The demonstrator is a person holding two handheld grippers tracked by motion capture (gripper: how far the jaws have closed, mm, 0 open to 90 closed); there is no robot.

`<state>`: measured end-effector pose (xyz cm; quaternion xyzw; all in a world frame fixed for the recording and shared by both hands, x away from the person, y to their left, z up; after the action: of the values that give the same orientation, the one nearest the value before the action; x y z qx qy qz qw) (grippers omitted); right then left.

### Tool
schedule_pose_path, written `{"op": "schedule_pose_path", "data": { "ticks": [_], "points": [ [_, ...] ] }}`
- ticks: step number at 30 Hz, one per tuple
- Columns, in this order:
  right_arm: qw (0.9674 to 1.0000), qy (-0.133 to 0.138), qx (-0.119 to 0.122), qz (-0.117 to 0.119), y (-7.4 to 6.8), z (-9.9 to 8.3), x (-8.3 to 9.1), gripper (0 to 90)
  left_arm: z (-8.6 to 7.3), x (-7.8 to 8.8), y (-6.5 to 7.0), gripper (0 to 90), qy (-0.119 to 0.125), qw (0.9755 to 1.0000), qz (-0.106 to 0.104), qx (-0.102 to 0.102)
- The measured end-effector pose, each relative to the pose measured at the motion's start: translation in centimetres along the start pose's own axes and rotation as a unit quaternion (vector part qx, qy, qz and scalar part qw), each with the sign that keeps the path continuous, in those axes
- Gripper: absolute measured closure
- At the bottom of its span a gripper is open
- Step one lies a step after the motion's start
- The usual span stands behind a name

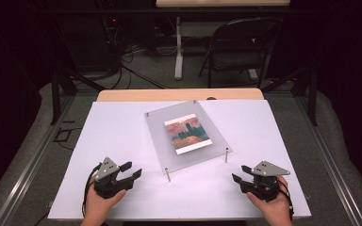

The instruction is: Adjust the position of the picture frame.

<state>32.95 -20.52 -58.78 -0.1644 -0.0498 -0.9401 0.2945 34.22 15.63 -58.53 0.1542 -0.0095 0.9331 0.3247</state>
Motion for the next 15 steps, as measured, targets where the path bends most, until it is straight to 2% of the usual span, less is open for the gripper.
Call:
{"op": "schedule_pose_path", "data": {
  "ticks": [2,5,7,9,10,12,15],
  "points": [
    [1.0,0.004,-0.002,-0.006,0.0,0.1,-0.1,44.2,0.0,-0.1,0.4,43.3,-0.007,0.9999,-0.001,-0.007],
    [0.9999,0.009,0.002,-0.012,0.0,0.3,-0.1,42.5,0.1,-0.1,0.7,42.9,-0.005,0.9999,-0.004,-0.009],
    [0.9999,0.01,0.0,-0.008,-0.3,0.4,-0.1,47.2,0.2,-0.3,1.4,41.7,-0.003,0.9999,-0.014,0.001],
    [1.0,0.007,0.0,-0.003,-0.4,0.3,-0.1,49.0,0.2,-0.4,1.5,41.1,-0.003,0.9998,-0.02,0.002],
    [1.0,0.001,0.002,-0.001,-0.5,0.2,-0.1,48.9,0.1,-0.4,1.5,40.2,-0.004,0.9998,-0.02,0.002],
    [1.0,-0.007,0.002,0.006,-0.5,-0.1,-0.2,48.1,0.1,-0.5,1.5,39.8,-0.005,0.9996,-0.021,0.017],
    [0.9999,-0.012,0.003,0.005,-0.4,-0.3,-0.4,47.6,-0.1,-0.7,1.5,39.8,-0.011,0.9995,-0.023,0.019]
  ]
}}
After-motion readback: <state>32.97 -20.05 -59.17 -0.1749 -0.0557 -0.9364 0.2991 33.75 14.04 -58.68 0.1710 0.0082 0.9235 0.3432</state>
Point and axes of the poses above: each handheld gripper's, and its own axes: x roughly backward along the jaws, z roughly out of its top, y roughly to its right, the point moved 10 cm from there along -x, roughly forward along the jaws, and after that the axes turned 13 degrees about y, right-handed, at the moved point
